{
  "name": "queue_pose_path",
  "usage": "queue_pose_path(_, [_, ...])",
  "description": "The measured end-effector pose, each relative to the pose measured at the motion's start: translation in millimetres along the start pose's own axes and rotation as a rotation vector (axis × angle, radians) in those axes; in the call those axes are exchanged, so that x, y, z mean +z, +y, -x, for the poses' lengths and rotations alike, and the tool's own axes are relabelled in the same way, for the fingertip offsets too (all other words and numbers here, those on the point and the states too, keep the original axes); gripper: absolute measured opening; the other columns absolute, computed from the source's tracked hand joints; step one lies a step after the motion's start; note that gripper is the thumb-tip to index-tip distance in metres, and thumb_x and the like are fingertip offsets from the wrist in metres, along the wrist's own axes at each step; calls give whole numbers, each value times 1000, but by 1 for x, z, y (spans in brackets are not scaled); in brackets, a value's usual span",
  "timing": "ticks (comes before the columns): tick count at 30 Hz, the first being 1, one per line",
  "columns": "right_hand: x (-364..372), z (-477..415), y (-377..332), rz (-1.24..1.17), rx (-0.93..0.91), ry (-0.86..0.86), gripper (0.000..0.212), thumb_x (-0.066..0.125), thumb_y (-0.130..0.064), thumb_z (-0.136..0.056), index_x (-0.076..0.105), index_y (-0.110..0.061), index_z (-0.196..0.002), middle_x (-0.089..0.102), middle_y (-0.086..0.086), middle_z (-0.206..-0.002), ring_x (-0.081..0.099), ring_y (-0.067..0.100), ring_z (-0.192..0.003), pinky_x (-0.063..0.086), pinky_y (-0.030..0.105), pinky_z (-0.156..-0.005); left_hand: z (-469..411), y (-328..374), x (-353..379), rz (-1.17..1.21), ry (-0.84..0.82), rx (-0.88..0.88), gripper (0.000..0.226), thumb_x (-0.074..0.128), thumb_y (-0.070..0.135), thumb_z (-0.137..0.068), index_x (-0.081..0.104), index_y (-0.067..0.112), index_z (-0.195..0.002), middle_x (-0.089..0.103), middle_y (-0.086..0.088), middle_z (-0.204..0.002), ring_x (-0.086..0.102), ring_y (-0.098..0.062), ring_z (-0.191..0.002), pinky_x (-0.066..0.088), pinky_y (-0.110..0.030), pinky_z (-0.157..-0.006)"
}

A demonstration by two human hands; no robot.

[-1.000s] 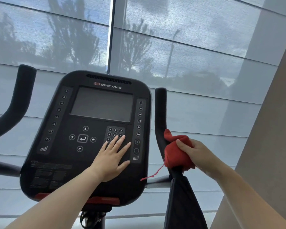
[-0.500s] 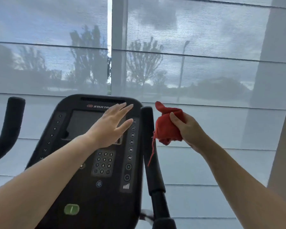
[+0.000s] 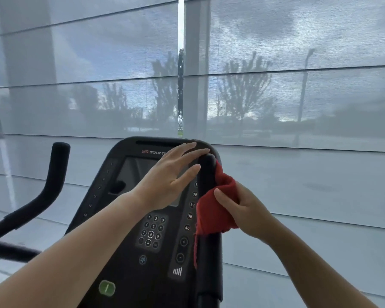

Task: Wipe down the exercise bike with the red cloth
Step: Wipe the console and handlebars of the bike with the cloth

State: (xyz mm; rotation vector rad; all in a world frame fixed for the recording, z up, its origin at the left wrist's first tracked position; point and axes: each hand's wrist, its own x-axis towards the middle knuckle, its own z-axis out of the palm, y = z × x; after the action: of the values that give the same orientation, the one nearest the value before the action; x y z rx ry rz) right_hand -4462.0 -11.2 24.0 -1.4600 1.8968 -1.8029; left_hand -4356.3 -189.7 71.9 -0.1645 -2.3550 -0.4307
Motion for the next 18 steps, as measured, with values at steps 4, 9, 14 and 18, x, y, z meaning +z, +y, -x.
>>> queue_pose_path(4, [8, 5, 12, 17, -67, -16, 25, 56, -30, -92, 50, -44, -111, 67, -23, -99, 63, 0, -93, 51, 16, -74, 5, 2, 6, 19, 12, -22, 52, 27, 59, -91, 33, 47, -141, 32, 17, -150, 19, 5, -140, 16, -24, -114])
queue_pose_path(9, [2, 25, 22, 52, 7, -123, 32, 58, -36, -87, 50, -47, -116, 68, -13, -90, 66, 8, -71, 55, 35, -60, 6, 7, 14, 80, 74, -16, 46, 36, 45, -96, 37, 37, -142, 43, 20, -142, 32, 4, -134, 25, -26, -114])
queue_pose_path(14, [18, 26, 10, 77, -132, -49, 73, 54, -20, -93, 9, -38, -148, 46, -31, -132, 51, -4, -115, 42, 20, -98, 9, 10, 18, 117, 92, -49, 47, 37, 43, -96, 36, 39, -142, 46, 17, -139, 35, 2, -132, 28, -33, -114])
queue_pose_path(18, [33, 38, 14, 130, -135, -6, 77, 52, -21, -92, 3, -44, -146, 43, -19, -140, 55, 8, -114, 41, 26, -102, 12, 11, 20, 159, 84, -85, 48, 36, 49, -94, 32, 45, -142, 43, 17, -143, 31, 4, -135, 28, -36, -115])
